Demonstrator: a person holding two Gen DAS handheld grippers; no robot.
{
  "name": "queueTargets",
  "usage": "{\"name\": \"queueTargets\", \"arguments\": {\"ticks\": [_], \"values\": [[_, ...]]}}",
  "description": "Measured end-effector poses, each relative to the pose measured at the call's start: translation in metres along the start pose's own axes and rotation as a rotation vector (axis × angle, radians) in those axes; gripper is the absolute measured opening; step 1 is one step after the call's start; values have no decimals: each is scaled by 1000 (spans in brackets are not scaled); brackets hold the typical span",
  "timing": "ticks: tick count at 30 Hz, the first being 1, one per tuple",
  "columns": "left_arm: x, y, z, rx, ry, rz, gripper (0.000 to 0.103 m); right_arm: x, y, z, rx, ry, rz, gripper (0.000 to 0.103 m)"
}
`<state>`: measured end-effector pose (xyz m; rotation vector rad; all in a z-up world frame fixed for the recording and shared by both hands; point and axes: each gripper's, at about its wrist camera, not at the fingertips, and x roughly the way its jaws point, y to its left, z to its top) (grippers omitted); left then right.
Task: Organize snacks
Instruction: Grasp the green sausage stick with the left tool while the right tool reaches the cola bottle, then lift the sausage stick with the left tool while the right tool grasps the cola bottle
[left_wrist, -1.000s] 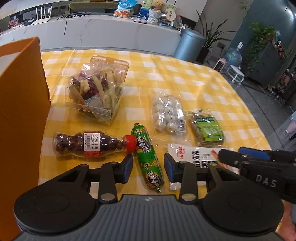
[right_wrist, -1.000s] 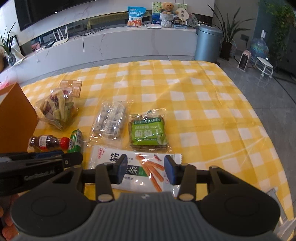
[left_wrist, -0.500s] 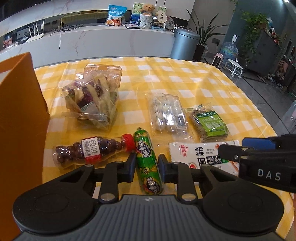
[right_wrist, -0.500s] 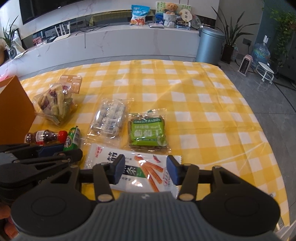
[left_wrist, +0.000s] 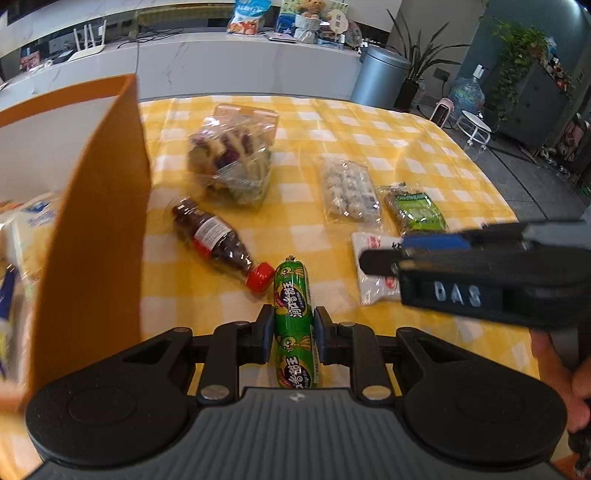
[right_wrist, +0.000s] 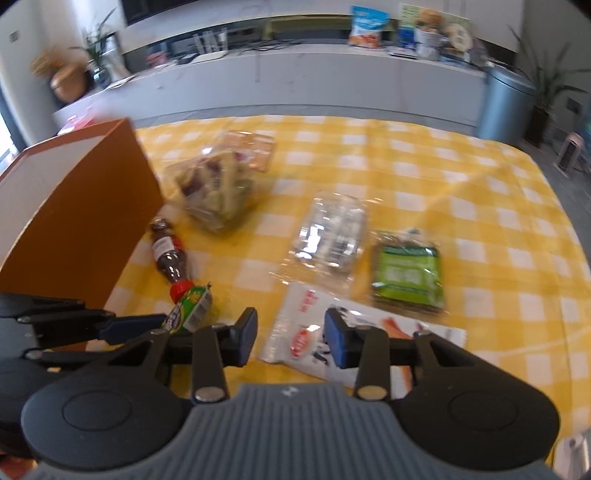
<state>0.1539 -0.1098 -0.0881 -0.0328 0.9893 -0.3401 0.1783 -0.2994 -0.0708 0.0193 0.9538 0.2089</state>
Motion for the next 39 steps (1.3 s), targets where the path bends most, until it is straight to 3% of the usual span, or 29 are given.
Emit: {"name": "queueTargets", "arguments": {"ticks": [6, 9, 16, 21, 26, 32, 39], "values": [[-19, 3, -19, -23, -2, 35, 25, 7, 19, 10, -40, -2, 77, 38], [-22, 5, -26, -33, 4, 73, 25, 13, 33, 13, -61, 15, 111, 33], [-19, 5, -29, -45, 3, 108, 25, 34, 60, 21, -107, 35, 145, 31], [-19, 11, -29, -69, 8, 104, 25, 52, 66, 25, -96, 67, 166, 19], [-17, 16, -29, -82, 16, 99, 25, 53, 73, 24, -126, 58, 144, 19], [-18, 19, -34, -91, 21, 91, 25, 44, 65, 17, -89, 117, 146, 18], [-19, 24, -36, -97, 7, 105, 25, 23, 64, 3, -80, 171, 73, 18]]}}
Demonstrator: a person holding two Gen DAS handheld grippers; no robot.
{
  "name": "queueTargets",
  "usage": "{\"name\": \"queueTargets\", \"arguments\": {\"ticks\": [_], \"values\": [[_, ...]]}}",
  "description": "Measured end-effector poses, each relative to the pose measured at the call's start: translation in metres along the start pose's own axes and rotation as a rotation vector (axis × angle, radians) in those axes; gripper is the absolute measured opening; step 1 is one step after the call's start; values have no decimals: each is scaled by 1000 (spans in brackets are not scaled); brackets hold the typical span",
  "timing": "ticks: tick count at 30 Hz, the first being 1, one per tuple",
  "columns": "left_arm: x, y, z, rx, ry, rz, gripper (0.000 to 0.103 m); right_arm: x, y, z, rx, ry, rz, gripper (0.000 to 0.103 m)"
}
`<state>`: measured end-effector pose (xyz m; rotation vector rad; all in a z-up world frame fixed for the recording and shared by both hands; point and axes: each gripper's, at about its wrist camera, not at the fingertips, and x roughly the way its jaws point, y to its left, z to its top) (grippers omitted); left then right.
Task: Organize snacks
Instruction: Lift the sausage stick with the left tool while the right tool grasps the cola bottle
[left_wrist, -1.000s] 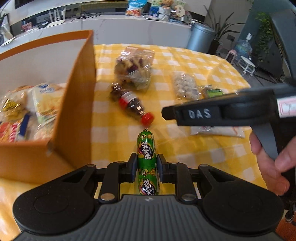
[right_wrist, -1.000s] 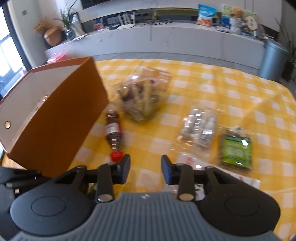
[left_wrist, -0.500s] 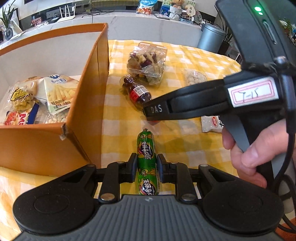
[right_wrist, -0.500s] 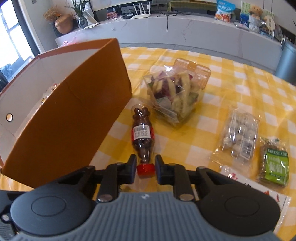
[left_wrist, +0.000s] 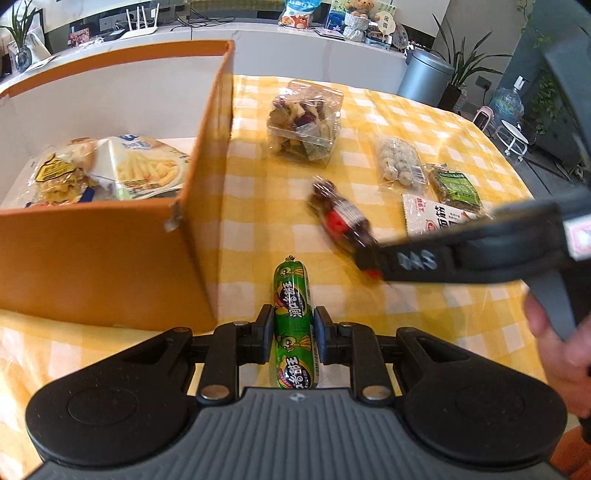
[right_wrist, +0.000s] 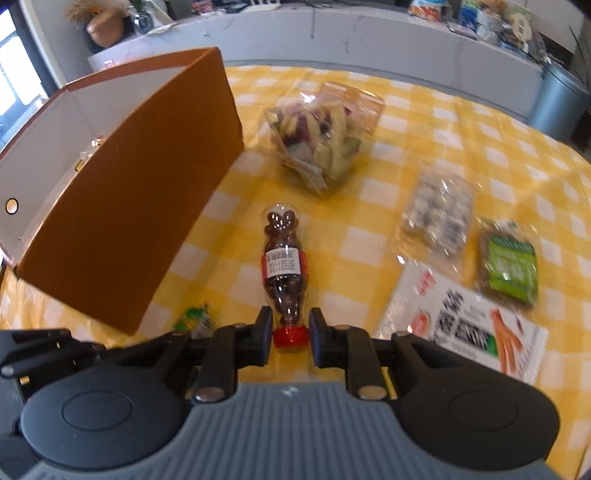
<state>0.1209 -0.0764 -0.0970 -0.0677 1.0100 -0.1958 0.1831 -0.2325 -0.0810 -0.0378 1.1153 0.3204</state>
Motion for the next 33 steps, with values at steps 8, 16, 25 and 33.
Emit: {"name": "queueTargets", "arguments": {"ticks": [8, 16, 25, 33], "values": [[-2, 10, -9, -30, -10, -16, 25, -17, 1, -27, 89, 12, 4, 22], [-1, 13, -12, -31, -5, -43, 26, -9, 6, -17, 83, -72, -10, 37], [0, 3, -13, 49, 6, 4, 29, 6, 6, -11, 55, -63, -61, 33], [-3, 12, -16, 4, -14, -55, 25, 1, 2, -15, 93, -56, -19, 29]]}}
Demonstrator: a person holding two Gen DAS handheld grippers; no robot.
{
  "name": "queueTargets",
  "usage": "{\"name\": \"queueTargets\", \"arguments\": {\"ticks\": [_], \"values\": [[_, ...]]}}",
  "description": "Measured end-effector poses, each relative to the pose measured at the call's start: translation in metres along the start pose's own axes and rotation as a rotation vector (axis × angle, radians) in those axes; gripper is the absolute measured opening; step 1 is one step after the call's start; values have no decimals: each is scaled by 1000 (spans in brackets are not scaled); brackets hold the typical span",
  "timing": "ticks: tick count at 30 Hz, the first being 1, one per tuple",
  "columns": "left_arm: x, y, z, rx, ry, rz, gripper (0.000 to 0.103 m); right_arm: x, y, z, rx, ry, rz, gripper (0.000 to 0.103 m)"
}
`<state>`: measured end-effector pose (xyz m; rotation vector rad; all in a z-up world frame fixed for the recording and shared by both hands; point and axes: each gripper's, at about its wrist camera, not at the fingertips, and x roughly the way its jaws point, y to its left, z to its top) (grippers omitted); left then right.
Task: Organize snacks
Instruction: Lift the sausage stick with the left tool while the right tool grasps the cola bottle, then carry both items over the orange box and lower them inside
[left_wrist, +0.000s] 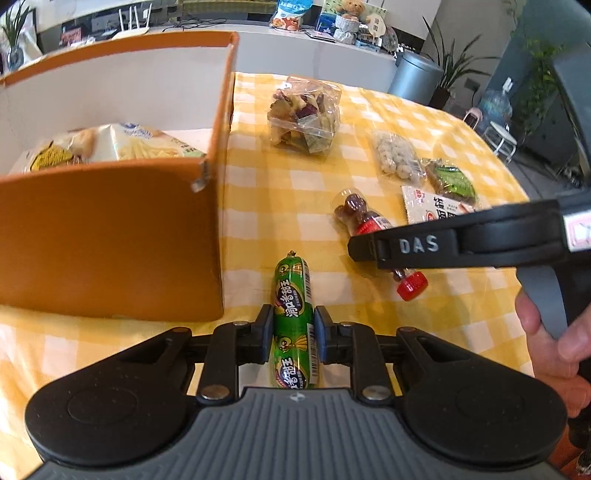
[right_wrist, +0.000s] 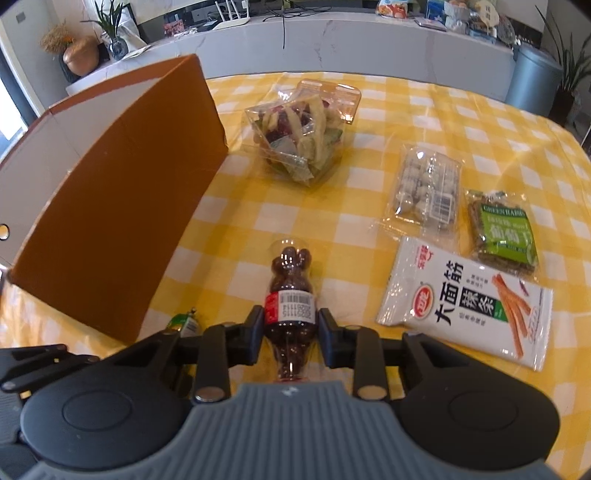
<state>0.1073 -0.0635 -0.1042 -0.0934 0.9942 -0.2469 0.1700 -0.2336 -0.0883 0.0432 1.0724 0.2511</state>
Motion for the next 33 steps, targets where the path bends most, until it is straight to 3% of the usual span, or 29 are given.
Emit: {"name": "queueTargets", "arguments": {"ticks": [7, 16, 24, 33], "values": [[-35, 0, -2, -23, -71, -82, 25, -27, 8, -8, -33, -67, 13, 29], [-105, 12, 12, -87, -217, -174, 25, -71, 14, -18, 53, -176, 99, 29], [-146, 42, 50, -126, -364, -148, 25, -115, 43, 3, 18, -271, 160, 29], [-135, 95, 102, -206, -394, -104, 25, -119, 101, 55, -113, -301, 140, 29]]}}
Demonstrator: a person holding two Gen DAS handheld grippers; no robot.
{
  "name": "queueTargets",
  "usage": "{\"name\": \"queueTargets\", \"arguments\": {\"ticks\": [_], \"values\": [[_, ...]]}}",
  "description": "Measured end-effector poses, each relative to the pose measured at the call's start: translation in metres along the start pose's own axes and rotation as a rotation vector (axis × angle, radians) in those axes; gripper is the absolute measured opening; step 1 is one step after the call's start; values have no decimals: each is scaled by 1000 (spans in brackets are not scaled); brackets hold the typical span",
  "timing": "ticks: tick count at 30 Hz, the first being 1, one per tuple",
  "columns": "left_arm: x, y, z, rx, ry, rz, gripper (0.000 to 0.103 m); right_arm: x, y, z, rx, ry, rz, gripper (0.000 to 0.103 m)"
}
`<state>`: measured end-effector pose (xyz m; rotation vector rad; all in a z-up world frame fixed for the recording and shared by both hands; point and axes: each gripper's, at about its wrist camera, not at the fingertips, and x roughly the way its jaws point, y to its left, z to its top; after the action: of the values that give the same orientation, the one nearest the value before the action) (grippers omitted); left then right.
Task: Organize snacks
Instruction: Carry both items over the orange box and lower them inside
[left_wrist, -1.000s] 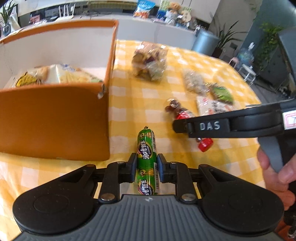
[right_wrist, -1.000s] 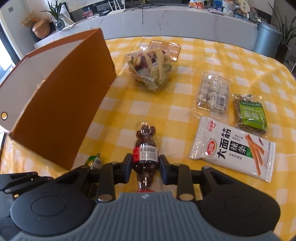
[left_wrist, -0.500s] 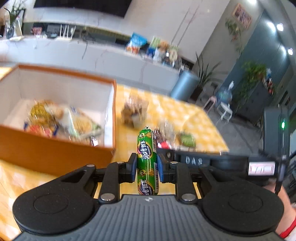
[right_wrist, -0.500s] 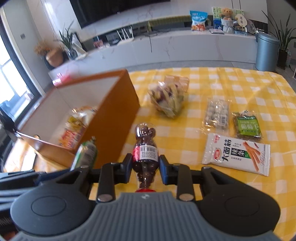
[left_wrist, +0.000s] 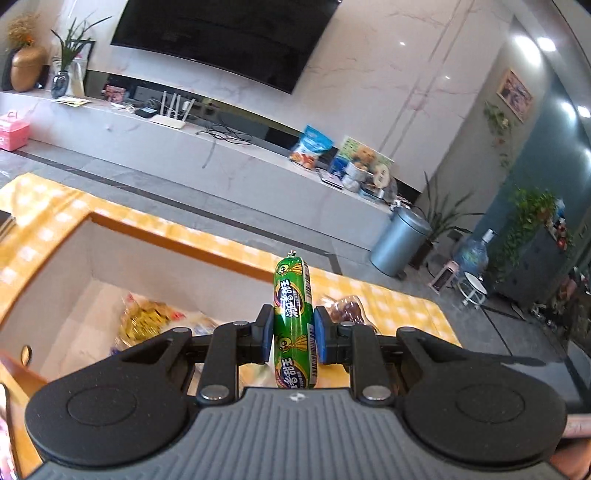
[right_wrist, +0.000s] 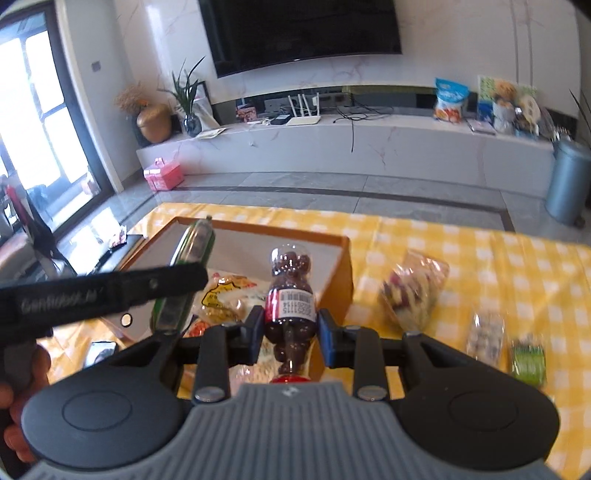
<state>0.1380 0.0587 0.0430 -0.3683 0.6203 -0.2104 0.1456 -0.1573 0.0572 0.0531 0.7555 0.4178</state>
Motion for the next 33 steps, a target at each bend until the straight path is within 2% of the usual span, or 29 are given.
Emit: {"name": "queueTargets", "arguments": {"ticks": [4, 7, 13, 18, 21, 27, 33], "values": [[28, 16, 15, -9, 37, 21, 25, 26, 18, 14, -45, 27, -27, 29], [47, 28, 20, -11, 66, 33, 25, 50, 30, 22, -104, 51, -85, 29], [84, 53, 19, -42, 150, 69, 25, 99, 33, 34, -147, 136, -152, 29], [113, 72, 17, -79, 226, 43, 25, 131, 40, 33, -227, 191, -200, 29], [127, 76, 14, -67, 256, 55, 25, 150, 42, 32, -265, 224, -232, 29], [141, 79, 4, -60, 300, 57, 25, 172, 43, 27, -333, 276, -263, 28], [141, 74, 2, -44, 306, 53, 25, 176, 45, 24, -383, 289, -266, 29]]}}
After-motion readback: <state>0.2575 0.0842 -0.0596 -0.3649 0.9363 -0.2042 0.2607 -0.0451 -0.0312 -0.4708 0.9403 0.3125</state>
